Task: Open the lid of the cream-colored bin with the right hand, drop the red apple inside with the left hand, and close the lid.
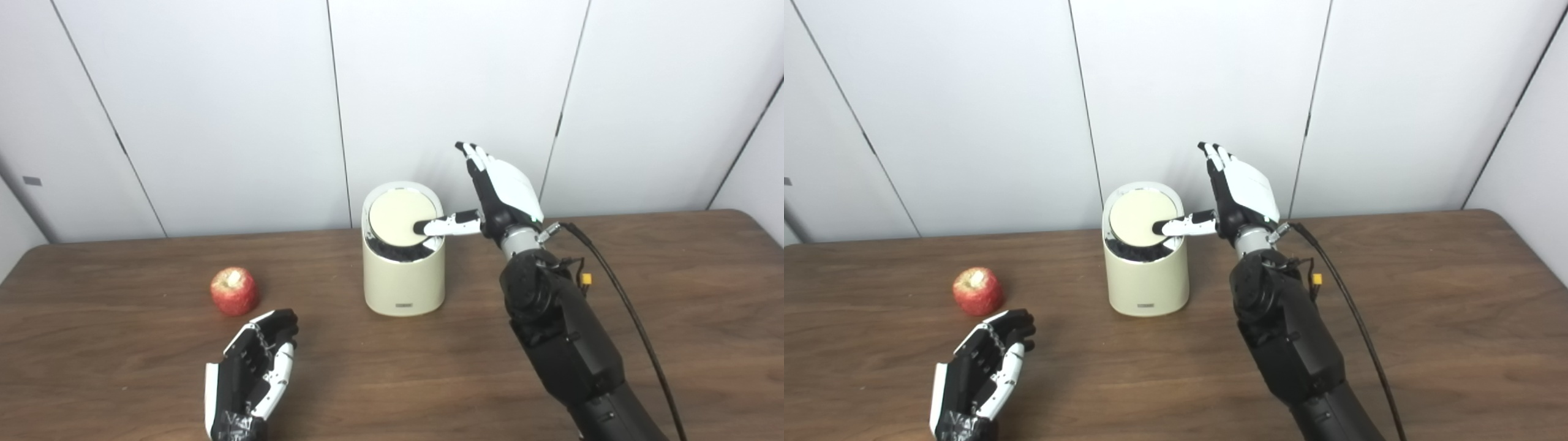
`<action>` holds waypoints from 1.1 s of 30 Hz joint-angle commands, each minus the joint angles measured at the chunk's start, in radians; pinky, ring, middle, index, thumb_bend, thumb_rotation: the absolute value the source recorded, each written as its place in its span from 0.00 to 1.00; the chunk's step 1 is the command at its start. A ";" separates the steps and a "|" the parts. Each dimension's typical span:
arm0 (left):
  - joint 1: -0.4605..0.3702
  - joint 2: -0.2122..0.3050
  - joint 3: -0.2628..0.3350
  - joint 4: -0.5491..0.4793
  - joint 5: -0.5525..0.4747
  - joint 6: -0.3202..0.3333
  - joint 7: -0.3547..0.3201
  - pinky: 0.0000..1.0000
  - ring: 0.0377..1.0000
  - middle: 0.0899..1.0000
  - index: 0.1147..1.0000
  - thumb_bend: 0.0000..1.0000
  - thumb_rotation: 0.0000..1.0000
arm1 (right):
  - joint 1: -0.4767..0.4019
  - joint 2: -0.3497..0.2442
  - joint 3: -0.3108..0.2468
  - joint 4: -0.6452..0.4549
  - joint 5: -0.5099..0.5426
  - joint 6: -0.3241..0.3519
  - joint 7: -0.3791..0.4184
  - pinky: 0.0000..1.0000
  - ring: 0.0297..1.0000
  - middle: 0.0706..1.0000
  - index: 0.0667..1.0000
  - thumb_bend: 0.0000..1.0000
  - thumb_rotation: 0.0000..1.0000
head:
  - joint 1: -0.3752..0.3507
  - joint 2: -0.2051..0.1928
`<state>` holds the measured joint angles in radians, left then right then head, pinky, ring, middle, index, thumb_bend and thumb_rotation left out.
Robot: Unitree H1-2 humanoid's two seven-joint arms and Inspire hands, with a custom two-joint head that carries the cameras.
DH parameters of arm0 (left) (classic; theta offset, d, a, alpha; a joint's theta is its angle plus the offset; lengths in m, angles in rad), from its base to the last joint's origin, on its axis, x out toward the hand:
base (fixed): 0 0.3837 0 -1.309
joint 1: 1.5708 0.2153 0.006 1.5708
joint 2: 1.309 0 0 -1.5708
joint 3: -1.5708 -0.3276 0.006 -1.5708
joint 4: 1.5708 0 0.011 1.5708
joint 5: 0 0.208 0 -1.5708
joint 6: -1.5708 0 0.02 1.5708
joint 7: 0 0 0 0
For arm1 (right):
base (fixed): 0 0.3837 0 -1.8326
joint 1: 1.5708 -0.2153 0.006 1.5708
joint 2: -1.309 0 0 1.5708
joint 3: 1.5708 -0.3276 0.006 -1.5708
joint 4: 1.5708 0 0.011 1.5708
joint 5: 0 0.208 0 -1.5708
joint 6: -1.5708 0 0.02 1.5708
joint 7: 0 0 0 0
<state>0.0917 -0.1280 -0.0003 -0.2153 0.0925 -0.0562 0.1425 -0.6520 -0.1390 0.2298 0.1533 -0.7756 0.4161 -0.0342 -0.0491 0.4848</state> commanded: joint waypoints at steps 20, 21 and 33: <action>-0.019 -0.045 -0.043 -0.015 0.060 -0.019 0.032 0.64 0.67 0.65 0.61 0.23 0.25 | -0.034 -0.070 0.091 0.032 -0.088 -0.001 -0.071 0.87 0.93 0.94 0.92 0.90 0.14 | 0.016 0.005; -0.019 -0.045 -0.043 -0.015 0.058 -0.018 0.031 0.64 0.67 0.65 0.61 0.23 0.25 | -0.030 -0.070 0.093 0.029 -0.089 -0.003 -0.076 0.86 0.92 0.93 0.92 0.90 0.13 | 0.016 0.004; -0.016 -0.045 -0.042 -0.021 0.063 -0.010 0.031 0.65 0.68 0.65 0.61 0.23 0.26 | 0.018 -0.054 0.122 -0.008 -0.093 -0.022 -0.096 0.86 0.93 0.94 0.91 0.85 0.24 | 0.014 0.006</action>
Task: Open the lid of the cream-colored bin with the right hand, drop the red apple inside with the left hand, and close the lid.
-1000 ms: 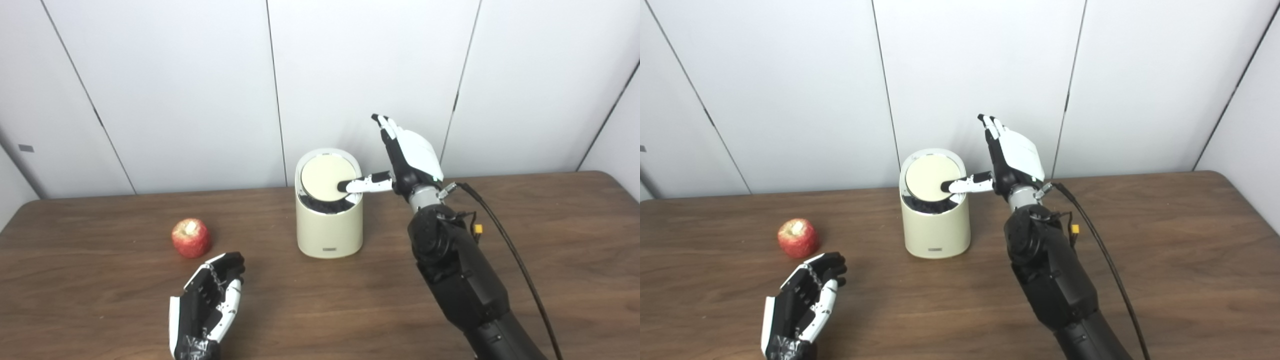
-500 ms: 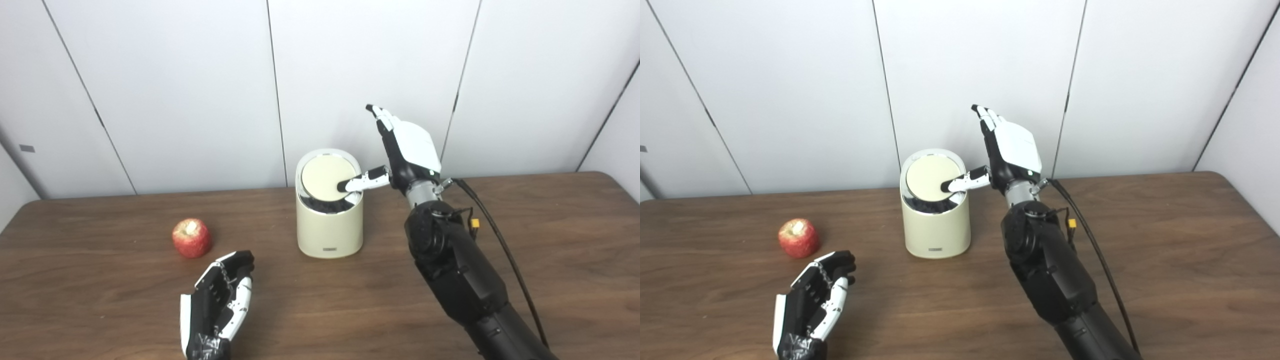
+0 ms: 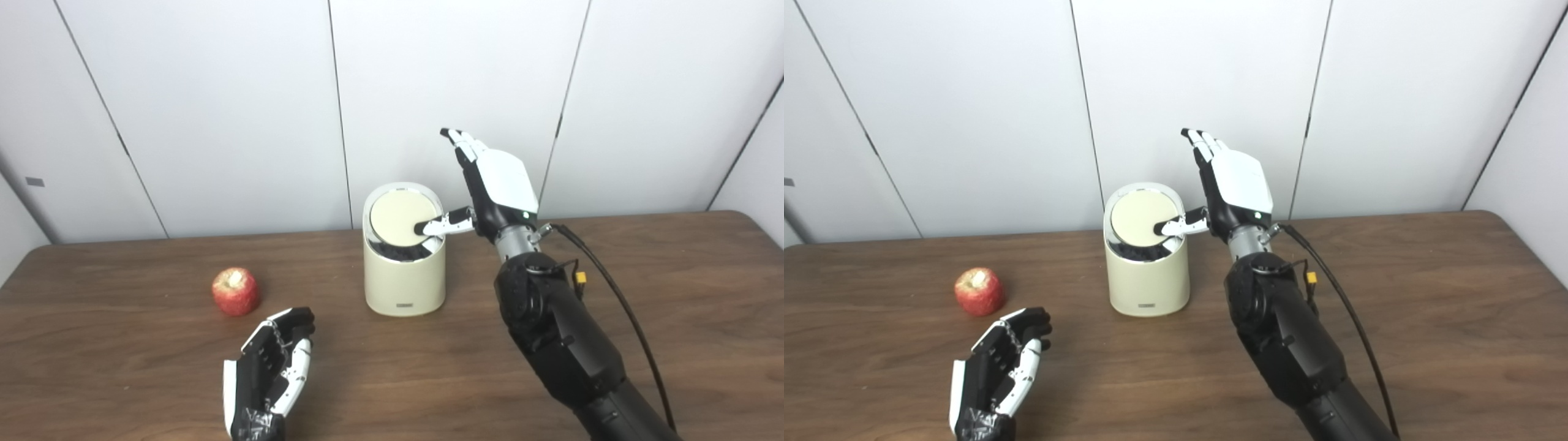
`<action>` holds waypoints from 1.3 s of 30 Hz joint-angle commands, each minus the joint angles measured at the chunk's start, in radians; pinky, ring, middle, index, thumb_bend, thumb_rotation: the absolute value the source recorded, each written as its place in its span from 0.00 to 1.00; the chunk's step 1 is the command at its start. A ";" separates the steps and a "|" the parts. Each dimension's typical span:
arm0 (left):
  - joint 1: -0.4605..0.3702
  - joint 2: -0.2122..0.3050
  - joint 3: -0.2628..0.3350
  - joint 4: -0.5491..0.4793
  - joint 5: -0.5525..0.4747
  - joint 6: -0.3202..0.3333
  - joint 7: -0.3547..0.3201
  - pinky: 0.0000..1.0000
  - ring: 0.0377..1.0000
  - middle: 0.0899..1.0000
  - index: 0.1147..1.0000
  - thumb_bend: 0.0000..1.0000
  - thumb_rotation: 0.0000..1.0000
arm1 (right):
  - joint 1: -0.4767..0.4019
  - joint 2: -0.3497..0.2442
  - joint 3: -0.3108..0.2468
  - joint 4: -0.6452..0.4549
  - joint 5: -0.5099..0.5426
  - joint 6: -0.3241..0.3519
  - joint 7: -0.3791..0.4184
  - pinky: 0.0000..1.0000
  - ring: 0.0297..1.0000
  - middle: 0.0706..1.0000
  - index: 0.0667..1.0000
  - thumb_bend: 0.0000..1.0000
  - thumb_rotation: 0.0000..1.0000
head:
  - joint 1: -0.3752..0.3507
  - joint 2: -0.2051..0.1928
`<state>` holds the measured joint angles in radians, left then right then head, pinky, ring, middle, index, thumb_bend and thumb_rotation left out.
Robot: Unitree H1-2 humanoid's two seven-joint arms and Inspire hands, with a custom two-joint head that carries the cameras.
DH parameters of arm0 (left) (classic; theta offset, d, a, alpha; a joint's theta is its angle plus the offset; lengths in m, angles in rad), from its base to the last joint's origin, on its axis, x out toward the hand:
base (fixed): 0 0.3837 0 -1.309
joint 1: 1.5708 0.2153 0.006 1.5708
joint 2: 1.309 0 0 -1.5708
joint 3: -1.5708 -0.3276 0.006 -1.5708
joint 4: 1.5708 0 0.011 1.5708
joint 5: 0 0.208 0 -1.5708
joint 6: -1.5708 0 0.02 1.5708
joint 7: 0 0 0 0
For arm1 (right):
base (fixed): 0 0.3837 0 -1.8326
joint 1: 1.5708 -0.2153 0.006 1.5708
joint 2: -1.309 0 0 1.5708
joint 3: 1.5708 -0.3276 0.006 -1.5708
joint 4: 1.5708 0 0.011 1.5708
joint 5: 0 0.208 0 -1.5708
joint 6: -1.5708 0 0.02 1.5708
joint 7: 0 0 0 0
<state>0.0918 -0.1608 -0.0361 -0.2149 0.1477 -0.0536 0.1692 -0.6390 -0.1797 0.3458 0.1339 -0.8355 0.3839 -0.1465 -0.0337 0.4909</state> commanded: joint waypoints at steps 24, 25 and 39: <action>-0.028 0.015 0.011 0.001 -0.021 -0.020 -0.007 0.66 0.68 0.66 0.61 0.23 0.24 | 0.145 -0.057 -0.168 -0.270 0.191 -0.010 0.186 0.77 0.88 0.93 0.92 1.00 0.86 | -0.020 -0.015; -0.029 0.016 0.011 0.003 -0.021 -0.023 -0.007 0.65 0.68 0.66 0.61 0.23 0.24 | 0.153 -0.057 -0.175 -0.278 0.200 -0.020 0.183 0.77 0.87 0.92 0.92 1.00 0.87 | -0.021 -0.015; -0.037 0.021 0.014 0.015 -0.022 -0.027 -0.008 0.64 0.68 0.65 0.61 0.23 0.22 | 0.256 -0.052 -0.232 -0.358 0.277 -0.081 0.159 0.87 0.93 0.94 0.93 1.00 0.84 | -0.028 -0.024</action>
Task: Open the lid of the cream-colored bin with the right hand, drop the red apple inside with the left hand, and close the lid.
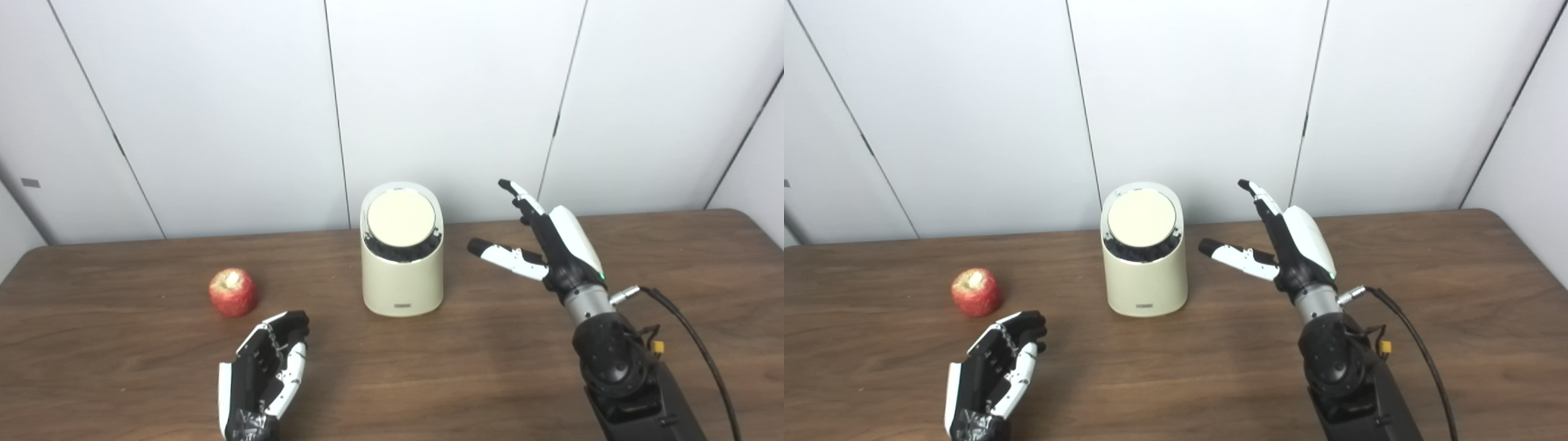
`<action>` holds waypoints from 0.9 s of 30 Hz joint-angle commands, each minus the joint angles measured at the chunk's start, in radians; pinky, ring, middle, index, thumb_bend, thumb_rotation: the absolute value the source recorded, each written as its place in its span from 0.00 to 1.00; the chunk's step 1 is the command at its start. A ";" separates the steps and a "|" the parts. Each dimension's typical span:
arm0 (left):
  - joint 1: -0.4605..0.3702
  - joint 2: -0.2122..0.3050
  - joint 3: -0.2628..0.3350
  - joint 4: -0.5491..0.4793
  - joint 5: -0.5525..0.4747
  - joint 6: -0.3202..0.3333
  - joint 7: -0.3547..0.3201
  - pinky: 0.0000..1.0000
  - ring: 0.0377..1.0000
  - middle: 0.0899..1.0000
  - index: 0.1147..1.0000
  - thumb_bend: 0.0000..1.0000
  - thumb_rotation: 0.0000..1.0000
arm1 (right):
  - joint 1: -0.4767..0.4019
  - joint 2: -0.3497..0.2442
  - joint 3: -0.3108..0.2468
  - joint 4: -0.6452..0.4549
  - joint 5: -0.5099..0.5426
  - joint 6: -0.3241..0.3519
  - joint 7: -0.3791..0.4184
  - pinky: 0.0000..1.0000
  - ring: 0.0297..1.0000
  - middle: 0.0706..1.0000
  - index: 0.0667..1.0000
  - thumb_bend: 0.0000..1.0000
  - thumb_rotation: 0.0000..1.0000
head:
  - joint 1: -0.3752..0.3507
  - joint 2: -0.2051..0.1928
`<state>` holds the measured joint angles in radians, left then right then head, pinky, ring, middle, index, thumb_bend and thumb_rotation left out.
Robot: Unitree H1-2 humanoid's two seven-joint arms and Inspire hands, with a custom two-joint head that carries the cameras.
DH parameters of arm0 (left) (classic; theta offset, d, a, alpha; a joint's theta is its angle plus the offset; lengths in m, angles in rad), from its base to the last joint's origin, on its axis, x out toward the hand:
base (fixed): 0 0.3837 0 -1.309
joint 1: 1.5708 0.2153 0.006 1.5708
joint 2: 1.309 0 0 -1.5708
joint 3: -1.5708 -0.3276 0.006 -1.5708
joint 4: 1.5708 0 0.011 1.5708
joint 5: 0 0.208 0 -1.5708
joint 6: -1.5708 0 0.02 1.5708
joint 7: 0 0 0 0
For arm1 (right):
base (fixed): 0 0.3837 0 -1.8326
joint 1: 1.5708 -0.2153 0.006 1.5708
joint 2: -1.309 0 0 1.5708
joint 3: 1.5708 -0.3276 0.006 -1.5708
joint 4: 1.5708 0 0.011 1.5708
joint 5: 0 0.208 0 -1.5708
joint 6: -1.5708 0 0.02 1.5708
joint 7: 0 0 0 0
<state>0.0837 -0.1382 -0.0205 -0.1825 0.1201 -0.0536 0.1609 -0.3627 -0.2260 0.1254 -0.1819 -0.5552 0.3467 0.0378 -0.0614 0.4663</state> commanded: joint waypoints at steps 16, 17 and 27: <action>-0.029 0.003 0.001 -0.019 0.007 -0.018 0.000 0.65 0.69 0.66 0.62 0.23 0.24 | -0.010 0.009 -0.009 -0.035 -0.005 -0.053 -0.045 0.83 0.90 0.94 0.93 1.00 0.83 | -0.005 0.001; -0.029 0.003 0.002 -0.019 0.007 -0.020 0.000 0.65 0.69 0.66 0.62 0.23 0.24 | -0.008 0.009 -0.008 -0.034 -0.007 -0.048 -0.045 0.82 0.90 0.93 0.93 1.00 0.83 | -0.005 0.001; -0.030 0.001 0.003 -0.015 0.003 -0.023 0.000 0.65 0.69 0.66 0.62 0.23 0.22 | -0.016 0.008 -0.010 -0.032 0.004 -0.052 -0.043 0.84 0.91 0.95 0.94 1.00 0.83 | -0.005 0.002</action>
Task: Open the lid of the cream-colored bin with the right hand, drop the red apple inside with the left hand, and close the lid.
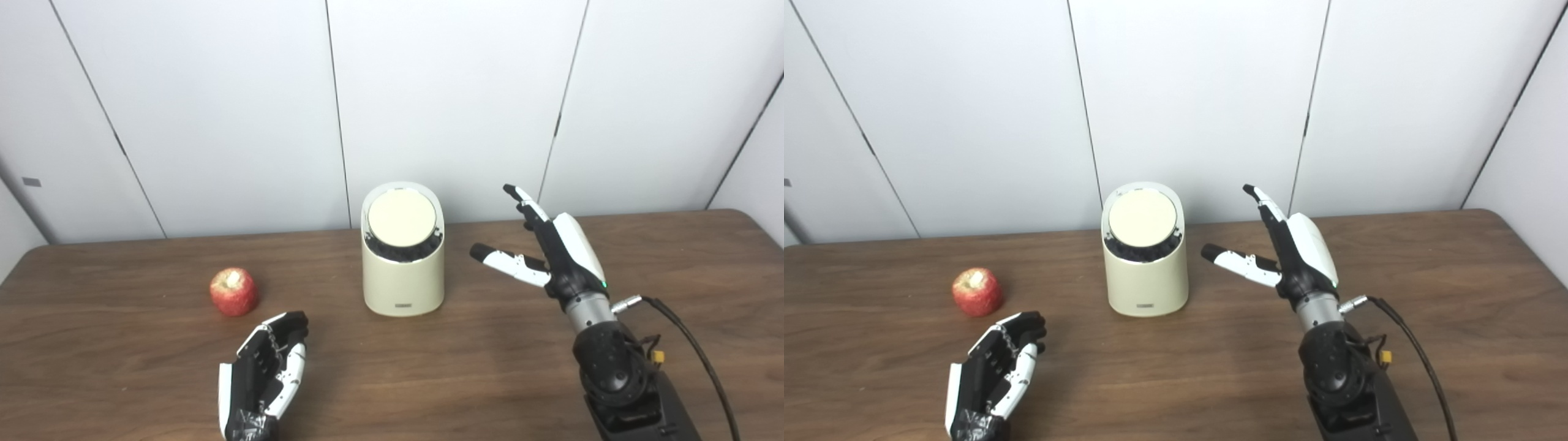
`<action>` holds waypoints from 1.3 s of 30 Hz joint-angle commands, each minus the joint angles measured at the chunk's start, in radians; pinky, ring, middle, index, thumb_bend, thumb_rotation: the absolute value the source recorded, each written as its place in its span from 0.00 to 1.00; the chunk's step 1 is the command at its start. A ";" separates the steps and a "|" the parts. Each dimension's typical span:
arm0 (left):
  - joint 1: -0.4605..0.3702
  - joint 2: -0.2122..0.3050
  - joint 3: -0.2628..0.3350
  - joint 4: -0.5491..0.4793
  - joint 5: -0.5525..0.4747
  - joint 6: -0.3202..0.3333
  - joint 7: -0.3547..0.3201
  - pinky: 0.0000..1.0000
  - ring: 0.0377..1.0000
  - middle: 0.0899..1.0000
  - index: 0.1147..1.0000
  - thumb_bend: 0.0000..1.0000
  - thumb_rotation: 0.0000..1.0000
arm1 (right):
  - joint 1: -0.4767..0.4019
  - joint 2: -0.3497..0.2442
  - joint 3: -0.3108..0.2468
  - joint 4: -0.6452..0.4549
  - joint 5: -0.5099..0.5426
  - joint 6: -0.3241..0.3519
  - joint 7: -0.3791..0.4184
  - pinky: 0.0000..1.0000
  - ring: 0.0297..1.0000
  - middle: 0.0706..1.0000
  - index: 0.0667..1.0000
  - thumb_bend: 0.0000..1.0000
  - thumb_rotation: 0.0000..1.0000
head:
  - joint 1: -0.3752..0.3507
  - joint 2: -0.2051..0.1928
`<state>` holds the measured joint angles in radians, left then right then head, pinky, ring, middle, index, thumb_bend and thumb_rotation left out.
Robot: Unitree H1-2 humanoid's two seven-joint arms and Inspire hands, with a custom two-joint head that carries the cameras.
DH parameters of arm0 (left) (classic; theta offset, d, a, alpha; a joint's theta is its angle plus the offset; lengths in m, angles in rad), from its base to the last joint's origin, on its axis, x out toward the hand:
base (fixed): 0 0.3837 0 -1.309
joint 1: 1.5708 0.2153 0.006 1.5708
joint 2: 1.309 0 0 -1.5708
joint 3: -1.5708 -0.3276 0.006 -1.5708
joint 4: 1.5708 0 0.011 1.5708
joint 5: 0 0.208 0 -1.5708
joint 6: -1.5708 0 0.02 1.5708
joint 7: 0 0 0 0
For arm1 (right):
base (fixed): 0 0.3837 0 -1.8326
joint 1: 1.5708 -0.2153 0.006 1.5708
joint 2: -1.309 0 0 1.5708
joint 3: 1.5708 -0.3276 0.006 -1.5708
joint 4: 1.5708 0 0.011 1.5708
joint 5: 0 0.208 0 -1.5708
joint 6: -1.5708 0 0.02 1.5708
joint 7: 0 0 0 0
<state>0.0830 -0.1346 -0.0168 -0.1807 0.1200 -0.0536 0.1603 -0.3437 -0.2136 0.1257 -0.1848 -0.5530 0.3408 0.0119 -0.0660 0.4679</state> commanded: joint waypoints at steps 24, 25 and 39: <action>-0.029 -0.005 -0.004 -0.022 0.009 -0.012 0.002 0.65 0.69 0.66 0.61 0.22 0.23 | -0.071 0.000 0.000 -0.023 -0.009 -0.048 -0.020 0.83 0.92 0.96 0.93 0.98 0.76 | -0.002 0.002; -0.030 -0.005 -0.004 -0.021 0.009 -0.013 0.001 0.65 0.69 0.66 0.61 0.22 0.23 | -0.078 -0.001 0.002 -0.019 -0.013 -0.052 -0.022 0.84 0.92 0.97 0.92 0.99 0.76 | -0.001 0.001; -0.031 -0.020 -0.011 -0.011 0.013 -0.028 0.010 0.64 0.68 0.65 0.61 0.22 0.18 | -0.202 0.028 0.057 0.022 -0.078 0.034 0.020 0.84 0.91 0.89 0.93 1.00 0.77 | 0.010 -0.001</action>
<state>0.0819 -0.1415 -0.0201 -0.1796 0.1212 -0.0534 0.1641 -0.4896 -0.1865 0.1860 -0.1374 -0.6154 0.3744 0.0345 -0.0552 0.4663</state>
